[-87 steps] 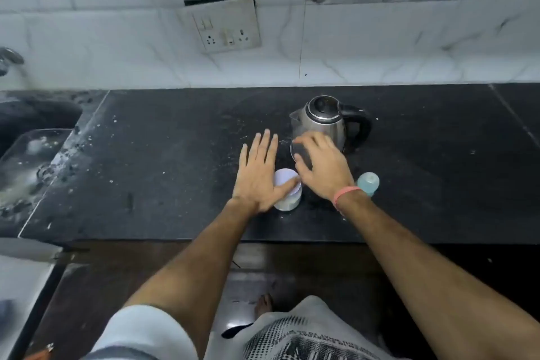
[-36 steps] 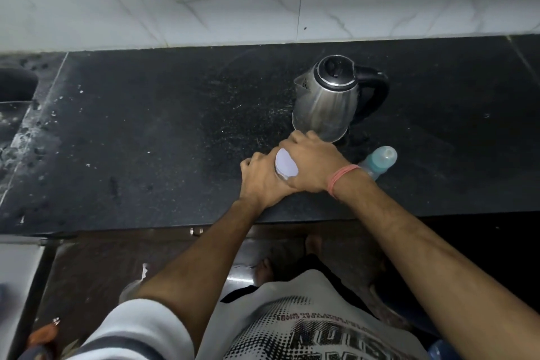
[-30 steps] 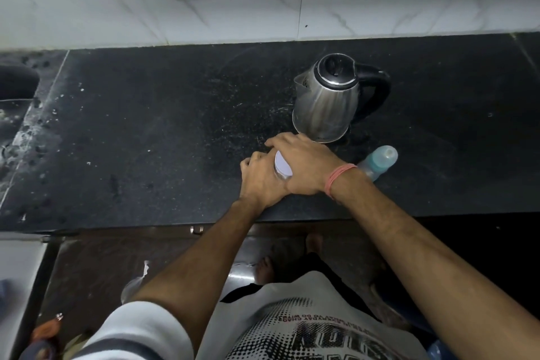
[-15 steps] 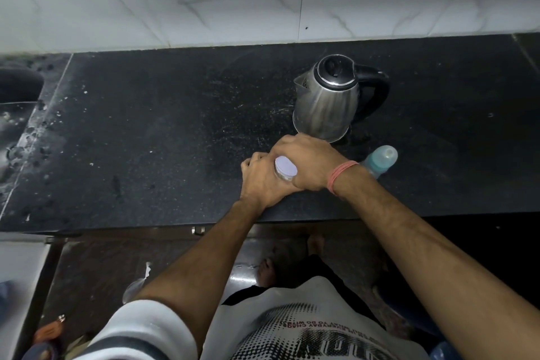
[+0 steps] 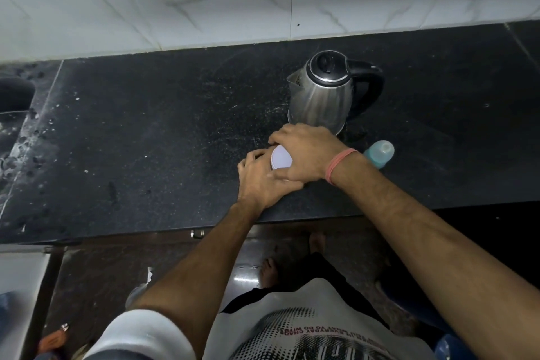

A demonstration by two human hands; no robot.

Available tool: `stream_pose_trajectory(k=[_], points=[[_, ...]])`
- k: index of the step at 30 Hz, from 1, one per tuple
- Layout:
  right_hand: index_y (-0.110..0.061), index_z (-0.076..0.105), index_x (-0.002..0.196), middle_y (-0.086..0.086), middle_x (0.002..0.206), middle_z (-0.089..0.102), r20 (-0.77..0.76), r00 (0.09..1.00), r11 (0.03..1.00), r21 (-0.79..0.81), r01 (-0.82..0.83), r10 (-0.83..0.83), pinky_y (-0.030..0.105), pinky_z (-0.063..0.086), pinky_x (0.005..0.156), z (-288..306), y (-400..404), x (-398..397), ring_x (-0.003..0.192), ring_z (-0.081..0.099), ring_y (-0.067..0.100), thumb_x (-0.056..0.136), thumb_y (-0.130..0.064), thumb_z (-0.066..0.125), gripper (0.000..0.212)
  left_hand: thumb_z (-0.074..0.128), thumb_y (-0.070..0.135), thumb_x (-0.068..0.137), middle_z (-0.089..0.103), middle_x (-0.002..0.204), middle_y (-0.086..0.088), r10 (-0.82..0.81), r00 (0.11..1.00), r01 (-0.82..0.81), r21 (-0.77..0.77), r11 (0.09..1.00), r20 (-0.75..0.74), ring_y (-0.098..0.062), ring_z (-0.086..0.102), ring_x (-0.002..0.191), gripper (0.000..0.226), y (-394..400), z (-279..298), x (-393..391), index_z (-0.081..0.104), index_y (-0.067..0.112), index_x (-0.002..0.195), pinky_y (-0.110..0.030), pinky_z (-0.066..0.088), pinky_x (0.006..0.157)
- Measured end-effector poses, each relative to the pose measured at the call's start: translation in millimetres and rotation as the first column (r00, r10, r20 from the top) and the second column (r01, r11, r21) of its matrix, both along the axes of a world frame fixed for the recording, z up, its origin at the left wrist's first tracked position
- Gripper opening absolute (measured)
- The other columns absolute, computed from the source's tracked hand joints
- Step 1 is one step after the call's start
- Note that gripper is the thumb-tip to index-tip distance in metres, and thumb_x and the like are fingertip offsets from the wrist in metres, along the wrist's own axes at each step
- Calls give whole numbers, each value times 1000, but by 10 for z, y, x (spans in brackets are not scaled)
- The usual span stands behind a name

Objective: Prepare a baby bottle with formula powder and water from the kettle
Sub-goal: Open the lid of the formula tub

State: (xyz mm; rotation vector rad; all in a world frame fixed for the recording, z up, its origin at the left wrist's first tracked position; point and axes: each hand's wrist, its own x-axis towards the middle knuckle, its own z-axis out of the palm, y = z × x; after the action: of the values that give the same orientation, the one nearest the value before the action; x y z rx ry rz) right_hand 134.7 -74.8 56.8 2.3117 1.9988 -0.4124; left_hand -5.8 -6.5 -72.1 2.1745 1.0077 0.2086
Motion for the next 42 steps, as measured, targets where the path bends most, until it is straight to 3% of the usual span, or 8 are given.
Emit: stream_pose_trajectory(k=[4, 9, 16, 23, 28, 32, 37, 42], points=[[-29, 64, 135, -3, 122, 64, -20, 998, 997, -60, -56, 55, 41, 51, 87, 34, 56, -23, 113, 65, 22, 90, -64, 73, 58, 90, 82, 63, 72, 136, 16, 4, 1000, -4, 3, 1000, -17, -19, 45, 148, 86, 27, -57, 0, 68, 42, 135, -45, 33, 124], [-26, 64, 135, -2, 127, 64, -55, 986, 982, -99, -162, 158, 43, 56, 91, 59, 76, -30, 118, 62, 23, 87, -32, 82, 51, 95, 77, 63, 74, 134, 11, 17, 999, -15, 39, 999, -30, -20, 49, 148, 88, -16, 9, 15, 70, 34, 135, -45, 35, 126], [-34, 66, 136, -12, 134, 64, -147, 943, 949, -60, -309, 298, 38, 56, 94, 177, 71, 35, 122, 63, 15, 83, -23, 82, 56, 97, 73, 65, 71, 138, 6, 43, 998, -44, 23, 999, 38, -24, 56, 143, 97, -55, 65, -2, 67, 27, 145, -51, 38, 127], [-39, 64, 138, -18, 135, 51, -406, 914, 969, 229, 88, 13, 36, 53, 98, 221, -227, 272, 123, 55, 7, 80, -40, 86, 63, 87, 88, 66, 69, 136, 19, 29, 1000, -28, 28, 999, -13, -19, 49, 145, 87, -70, 124, 10, 63, 45, 137, -42, 33, 120], [-29, 68, 120, -12, 125, 53, -570, 816, 830, 407, 383, -97, 42, 59, 99, -41, -594, 257, 117, 61, 10, 73, -31, 97, 55, 92, 81, 63, 69, 138, 21, 110, 994, -110, -1, 994, 28, -19, 55, 139, 93, -175, 141, 21, 58, 51, 144, -49, 42, 118], [-16, 67, 99, -2, 118, 57, -607, 777, 653, 522, 549, -168, 27, 54, 97, -369, -871, 115, 114, 64, 13, 75, -24, 101, 43, 92, 78, 58, 56, 141, 11, 172, 985, -172, 18, 985, -5, -23, 51, 135, 99, -226, 94, 36, 60, 48, 146, -52, 42, 114], [-18, 64, 87, -6, 122, 58, -575, 741, 600, 472, 646, -345, 26, 55, 91, -851, -1199, -12, 116, 60, 3, 77, -31, 99, 39, 100, 71, 55, 51, 140, 8, 239, 971, -239, -51, 970, -1, -22, 50, 135, 109, -266, 21, 71, 54, 41, 148, -51, 38, 118], [-18, 58, 78, -10, 122, 58, -582, 682, 614, 356, 704, -443, 30, 57, 92, -1201, -1320, -118, 109, 60, 4, 76, -35, 100, 46, 104, 65, 52, 58, 127, 15, 357, 928, -346, -111, 932, 107, -13, 53, 122, 103, -377, -19, 41, 45, 33, 130, -46, 36, 113]])
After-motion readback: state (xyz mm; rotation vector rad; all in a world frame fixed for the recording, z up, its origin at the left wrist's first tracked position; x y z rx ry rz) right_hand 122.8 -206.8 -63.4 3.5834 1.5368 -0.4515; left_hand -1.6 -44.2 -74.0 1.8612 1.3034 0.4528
